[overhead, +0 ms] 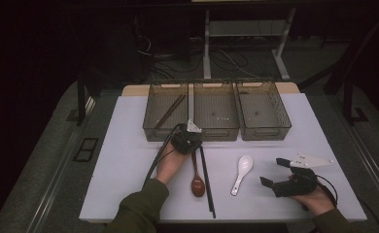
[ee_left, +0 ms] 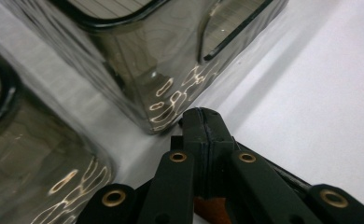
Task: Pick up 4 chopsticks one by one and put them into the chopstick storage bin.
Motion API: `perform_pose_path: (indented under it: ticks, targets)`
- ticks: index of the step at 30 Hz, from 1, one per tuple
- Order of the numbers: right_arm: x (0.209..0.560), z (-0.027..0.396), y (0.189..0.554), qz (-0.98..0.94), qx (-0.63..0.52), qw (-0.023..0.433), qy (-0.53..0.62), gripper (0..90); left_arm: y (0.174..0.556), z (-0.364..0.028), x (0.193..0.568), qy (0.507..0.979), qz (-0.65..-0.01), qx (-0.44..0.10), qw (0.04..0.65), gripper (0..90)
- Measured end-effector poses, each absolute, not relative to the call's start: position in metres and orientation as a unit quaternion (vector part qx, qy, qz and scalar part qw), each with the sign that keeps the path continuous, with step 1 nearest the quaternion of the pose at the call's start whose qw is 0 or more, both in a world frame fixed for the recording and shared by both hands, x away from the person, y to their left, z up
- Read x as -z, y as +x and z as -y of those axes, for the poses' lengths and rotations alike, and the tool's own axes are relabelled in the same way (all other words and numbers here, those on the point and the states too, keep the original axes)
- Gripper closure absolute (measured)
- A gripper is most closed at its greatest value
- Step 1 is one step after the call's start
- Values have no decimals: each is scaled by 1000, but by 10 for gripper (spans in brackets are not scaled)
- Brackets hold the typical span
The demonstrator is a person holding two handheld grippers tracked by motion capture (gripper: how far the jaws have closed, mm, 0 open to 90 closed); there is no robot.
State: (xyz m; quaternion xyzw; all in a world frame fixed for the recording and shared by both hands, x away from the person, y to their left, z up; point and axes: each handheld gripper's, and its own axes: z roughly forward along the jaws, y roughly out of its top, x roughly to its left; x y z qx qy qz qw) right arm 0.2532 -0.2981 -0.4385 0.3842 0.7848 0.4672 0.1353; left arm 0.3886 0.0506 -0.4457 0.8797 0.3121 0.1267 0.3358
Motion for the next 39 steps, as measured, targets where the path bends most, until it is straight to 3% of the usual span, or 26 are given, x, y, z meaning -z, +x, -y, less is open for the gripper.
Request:
perform_pose_path:
  ticks: [26, 39]
  targets:
    - [438, 299, 253, -783, -469, 137, 384, 27, 378, -8, 447, 891, -269, -97, 352, 888]
    - [438, 299, 253, -783, -469, 136, 384, 27, 377, -6, 446, 890, -269, -93, 355, 881]
